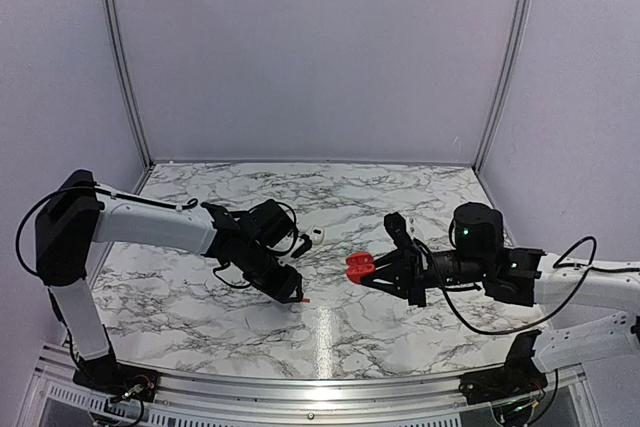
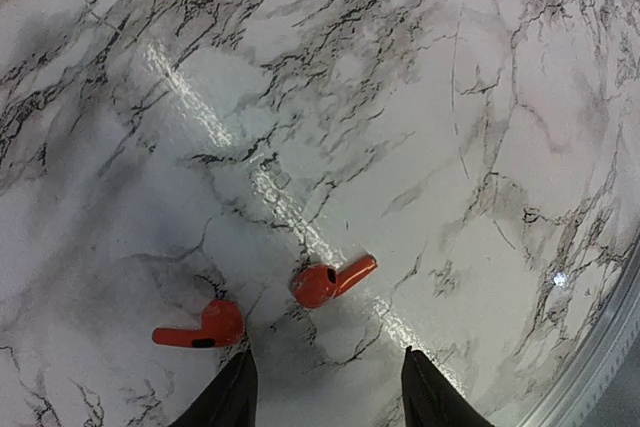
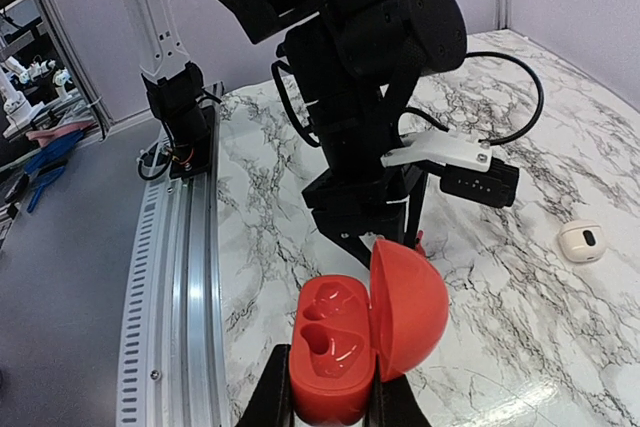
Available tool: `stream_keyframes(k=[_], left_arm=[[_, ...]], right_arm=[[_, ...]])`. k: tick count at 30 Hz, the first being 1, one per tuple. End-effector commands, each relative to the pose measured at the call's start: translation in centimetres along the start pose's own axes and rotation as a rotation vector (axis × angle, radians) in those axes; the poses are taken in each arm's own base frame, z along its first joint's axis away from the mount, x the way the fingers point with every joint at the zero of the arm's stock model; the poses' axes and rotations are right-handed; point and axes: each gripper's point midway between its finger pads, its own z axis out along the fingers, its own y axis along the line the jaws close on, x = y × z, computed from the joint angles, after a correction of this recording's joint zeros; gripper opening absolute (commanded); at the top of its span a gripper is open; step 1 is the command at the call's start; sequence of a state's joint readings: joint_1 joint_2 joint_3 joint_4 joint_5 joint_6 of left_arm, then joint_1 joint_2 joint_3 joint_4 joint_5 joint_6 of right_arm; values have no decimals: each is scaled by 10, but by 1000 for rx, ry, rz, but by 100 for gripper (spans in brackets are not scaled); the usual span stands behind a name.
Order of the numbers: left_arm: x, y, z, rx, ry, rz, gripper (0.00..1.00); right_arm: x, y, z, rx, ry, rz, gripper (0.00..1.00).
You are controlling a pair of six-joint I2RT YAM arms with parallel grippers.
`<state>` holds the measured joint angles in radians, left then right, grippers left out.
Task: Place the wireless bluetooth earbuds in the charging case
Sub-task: Adjust the right earbud at the center of the board.
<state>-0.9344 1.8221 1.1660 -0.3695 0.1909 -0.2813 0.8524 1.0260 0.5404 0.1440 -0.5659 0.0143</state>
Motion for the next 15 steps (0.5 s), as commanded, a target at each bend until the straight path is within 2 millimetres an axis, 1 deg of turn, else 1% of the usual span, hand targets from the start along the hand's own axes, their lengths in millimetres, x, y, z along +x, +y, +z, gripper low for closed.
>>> stream_keyframes(k=[1,6,10,15], left_arm=[[-5,-3,7,15,13,-53,50],[-6,-2,15,12,24,-52,48],[-10,-2,18,11,21,-38,46],[-12,0,21,2,18,-29,46]], right_arm=[[-14,-1,-7,13,-51,-17,0],[-12,-2,-7,15,-45,-16,0],[-12,3,-8,-9,-51,-39,0],[-17,11,-15,-15,-98,-135,0]])
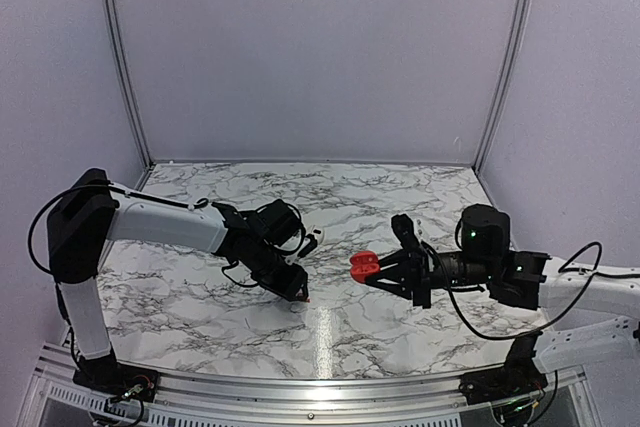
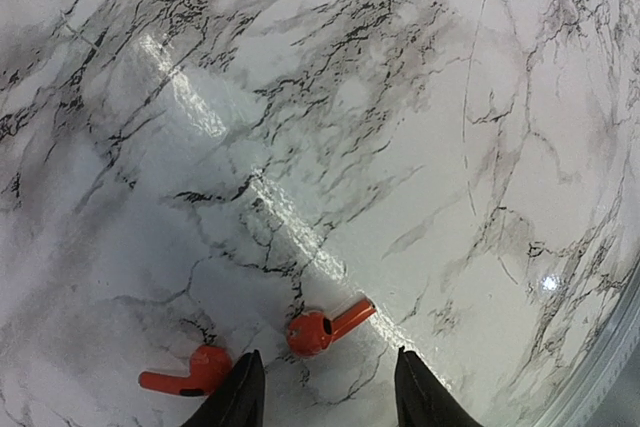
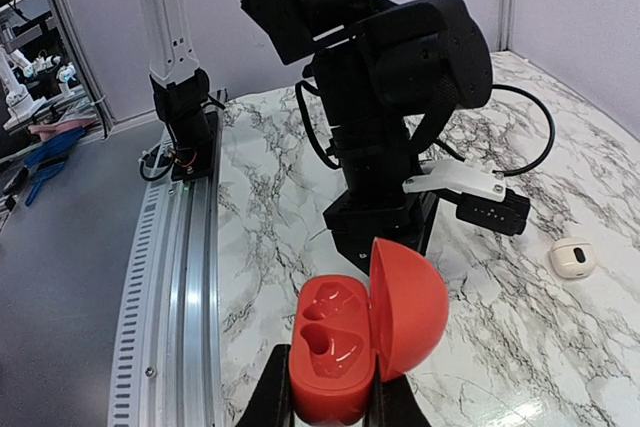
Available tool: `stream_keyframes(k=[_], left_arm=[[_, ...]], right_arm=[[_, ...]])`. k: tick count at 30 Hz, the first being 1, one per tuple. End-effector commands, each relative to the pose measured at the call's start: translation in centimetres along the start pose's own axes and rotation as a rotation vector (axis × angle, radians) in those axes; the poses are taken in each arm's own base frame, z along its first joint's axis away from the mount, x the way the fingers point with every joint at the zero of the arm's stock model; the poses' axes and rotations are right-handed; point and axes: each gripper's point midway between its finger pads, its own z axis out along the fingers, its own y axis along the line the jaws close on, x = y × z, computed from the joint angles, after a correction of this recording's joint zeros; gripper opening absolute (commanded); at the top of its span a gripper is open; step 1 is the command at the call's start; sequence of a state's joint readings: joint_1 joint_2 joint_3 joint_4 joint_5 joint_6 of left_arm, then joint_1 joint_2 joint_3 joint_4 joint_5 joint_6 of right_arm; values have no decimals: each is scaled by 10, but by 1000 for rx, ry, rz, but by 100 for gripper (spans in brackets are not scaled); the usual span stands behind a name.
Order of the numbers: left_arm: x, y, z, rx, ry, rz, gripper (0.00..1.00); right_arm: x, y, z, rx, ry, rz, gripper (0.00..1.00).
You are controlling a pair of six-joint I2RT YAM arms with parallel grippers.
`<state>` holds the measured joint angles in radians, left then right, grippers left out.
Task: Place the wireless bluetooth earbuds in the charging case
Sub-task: Adjust the right earbud at the center of the board.
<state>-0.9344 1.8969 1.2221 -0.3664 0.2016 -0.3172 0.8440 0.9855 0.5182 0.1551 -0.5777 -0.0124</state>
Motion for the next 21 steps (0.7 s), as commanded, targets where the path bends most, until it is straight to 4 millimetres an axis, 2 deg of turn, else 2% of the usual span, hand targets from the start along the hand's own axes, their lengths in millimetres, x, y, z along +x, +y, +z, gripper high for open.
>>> stream_keyframes(k=[1,11,21], left_arm=[[-5,2,5,-6,0,11,46],[-13,2,7,-5,-9,29,45],[-21,-3,7,15,-18,45,45]], right_arm=[[-15,9,-8,-12,-80,-113,0],[-20,34,-5,20,-143,-329,0],[-27,36,-18,100,-232,-407,0]])
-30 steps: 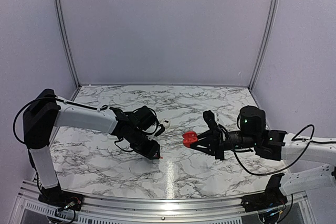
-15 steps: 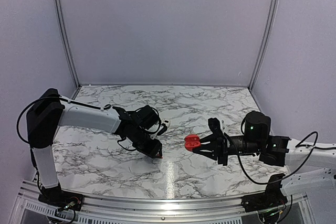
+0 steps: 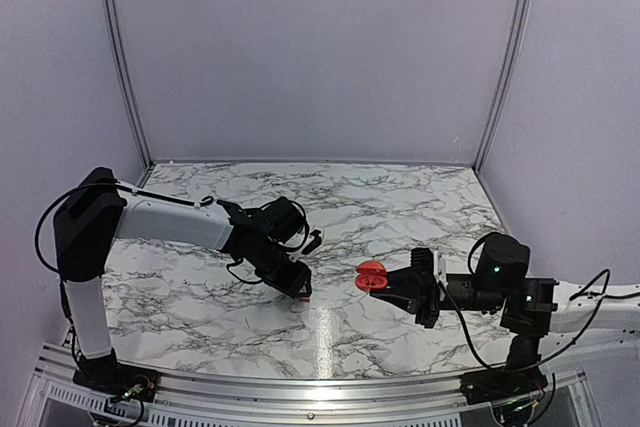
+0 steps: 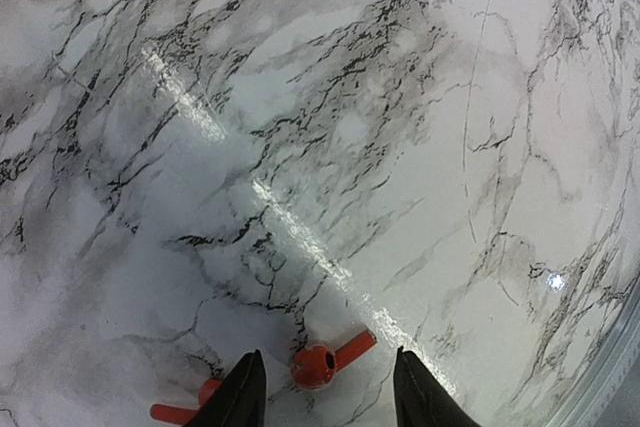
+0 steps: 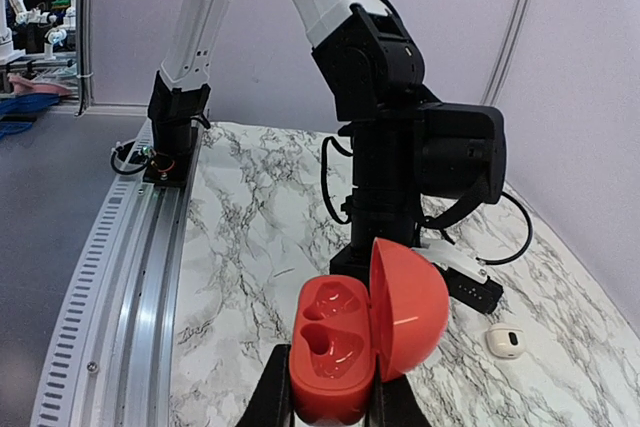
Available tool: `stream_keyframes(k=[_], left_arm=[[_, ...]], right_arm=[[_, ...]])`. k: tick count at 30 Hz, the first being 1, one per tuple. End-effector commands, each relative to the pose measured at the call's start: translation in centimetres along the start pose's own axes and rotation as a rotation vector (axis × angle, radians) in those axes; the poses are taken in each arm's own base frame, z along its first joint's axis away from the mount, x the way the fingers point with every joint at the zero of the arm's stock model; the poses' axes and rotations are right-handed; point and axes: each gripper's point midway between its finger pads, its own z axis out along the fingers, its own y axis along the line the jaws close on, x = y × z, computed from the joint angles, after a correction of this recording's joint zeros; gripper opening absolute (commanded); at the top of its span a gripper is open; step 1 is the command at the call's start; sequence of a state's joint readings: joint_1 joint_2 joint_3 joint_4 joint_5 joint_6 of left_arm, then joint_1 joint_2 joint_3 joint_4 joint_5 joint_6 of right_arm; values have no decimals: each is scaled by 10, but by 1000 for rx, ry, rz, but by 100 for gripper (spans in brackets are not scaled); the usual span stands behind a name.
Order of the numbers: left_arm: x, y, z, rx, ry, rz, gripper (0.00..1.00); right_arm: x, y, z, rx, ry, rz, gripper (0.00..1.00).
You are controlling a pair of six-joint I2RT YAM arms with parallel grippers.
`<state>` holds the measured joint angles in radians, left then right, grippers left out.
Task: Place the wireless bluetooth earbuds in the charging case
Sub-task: Adjust the right earbud at the center of the board.
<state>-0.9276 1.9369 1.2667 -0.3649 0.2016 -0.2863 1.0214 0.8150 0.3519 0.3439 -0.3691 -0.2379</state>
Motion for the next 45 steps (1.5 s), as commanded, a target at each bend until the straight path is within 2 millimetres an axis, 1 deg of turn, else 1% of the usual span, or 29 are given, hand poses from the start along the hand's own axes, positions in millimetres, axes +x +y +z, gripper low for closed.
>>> stream_keyframes(k=[1,5,11,13,15,19,21,22,24,26,31,35,41,45], left_arm=[[-10,-4,2,20,-9,20,45],[-17,-9,3,39,-13,34,45],[-26,-17,4,72,-17,50,45],[-25,-15,2,59,-12,50,45],[-25,-9,-6,20,-23,32,45],[-9,4,-21,-48,-30,-38,46],[3,5,-24,-54,-20,-65,46],[11,6,-24,-59,-9,-76,48],[19,4,-21,-51,10,-86,48],[23,0,-16,-46,23,-84,48],[16,-12,-7,2,24,-82,47],[8,-14,0,11,23,-83,47],[3,-15,13,15,37,-82,47],[-4,-15,15,14,29,-65,47]], right_arm=[[-22,-7,-3,56,-72,-62,0],[-17,-7,-1,56,-48,-46,0],[-17,-8,-1,62,-51,-39,0],[-17,-9,-1,65,-47,-37,0],[-17,-10,0,69,-43,-35,0],[-15,-11,0,75,-34,-32,0],[-14,-12,1,79,-30,-30,0],[-14,-12,1,80,-30,-29,0],[-14,-13,1,85,-29,-28,0],[-14,-14,1,87,-25,-26,0],[-13,-14,1,93,-19,-18,0],[-14,-15,-2,102,-27,-14,0],[-18,-16,-5,115,-40,-17,0],[-14,-16,-4,113,-29,-12,0]])
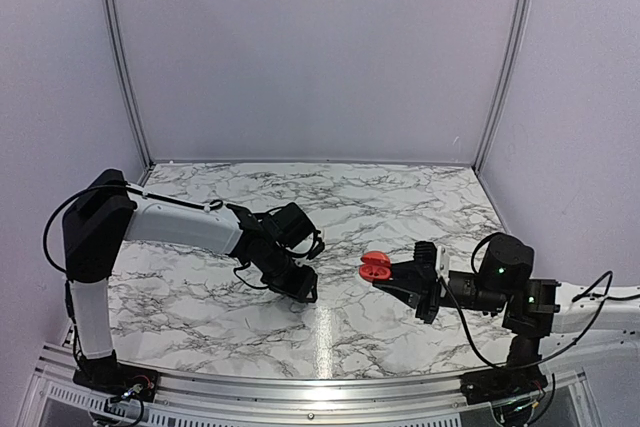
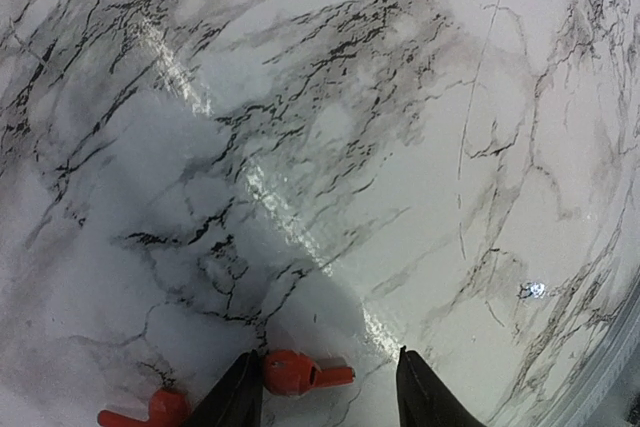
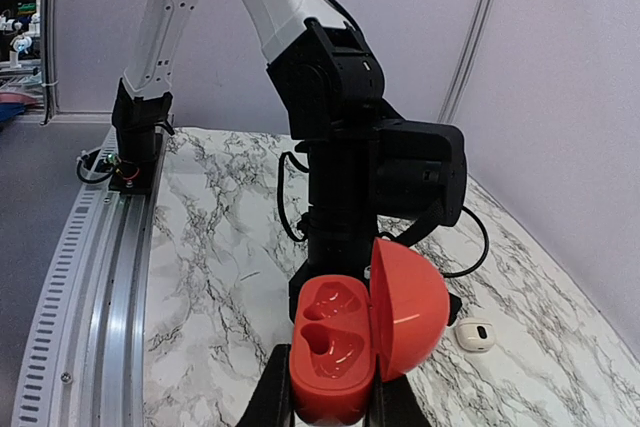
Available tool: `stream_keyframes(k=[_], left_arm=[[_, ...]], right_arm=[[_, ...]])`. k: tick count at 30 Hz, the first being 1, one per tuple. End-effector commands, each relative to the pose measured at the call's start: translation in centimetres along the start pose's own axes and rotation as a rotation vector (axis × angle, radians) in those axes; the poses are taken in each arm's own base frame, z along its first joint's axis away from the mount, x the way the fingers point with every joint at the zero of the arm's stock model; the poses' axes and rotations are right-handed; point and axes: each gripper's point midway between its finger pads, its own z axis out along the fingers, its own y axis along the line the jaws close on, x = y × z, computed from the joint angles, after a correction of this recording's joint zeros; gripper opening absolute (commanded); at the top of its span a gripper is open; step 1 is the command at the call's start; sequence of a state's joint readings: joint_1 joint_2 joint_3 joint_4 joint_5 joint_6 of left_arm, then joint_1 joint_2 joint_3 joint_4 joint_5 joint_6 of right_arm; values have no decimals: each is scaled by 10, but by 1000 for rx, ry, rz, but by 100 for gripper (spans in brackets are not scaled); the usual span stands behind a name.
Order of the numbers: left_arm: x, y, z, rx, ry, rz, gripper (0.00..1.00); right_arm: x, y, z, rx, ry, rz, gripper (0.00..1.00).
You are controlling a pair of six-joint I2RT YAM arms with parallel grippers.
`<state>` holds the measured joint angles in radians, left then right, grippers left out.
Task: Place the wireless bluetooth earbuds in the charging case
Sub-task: Adjust the right earbud at the center of the board.
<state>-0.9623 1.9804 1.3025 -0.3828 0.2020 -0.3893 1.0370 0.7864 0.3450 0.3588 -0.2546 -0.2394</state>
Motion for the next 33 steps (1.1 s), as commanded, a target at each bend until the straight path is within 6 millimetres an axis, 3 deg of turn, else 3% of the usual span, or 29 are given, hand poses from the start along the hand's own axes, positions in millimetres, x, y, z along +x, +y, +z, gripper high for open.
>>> stream_keyframes(k=[1,8,13,20,33], left_arm=[[-11,-4,4,12,-6,16,47],[-17,-9,-5,18,-25,80,44],[-11,9,-18,-93,-1,111,44],[0,21,-15,-149,44,95,40],[-2,13,-7,-143,58,128,33]], right_arm=[[-8,-2,1,9,-16,4,0],[-5,-1,2,7,-9,10,0],[-4,-1,3,4,-6,20,0],[-4,-1,4,6,-1,23,0],[-1,-2,4,10,9,24,0]])
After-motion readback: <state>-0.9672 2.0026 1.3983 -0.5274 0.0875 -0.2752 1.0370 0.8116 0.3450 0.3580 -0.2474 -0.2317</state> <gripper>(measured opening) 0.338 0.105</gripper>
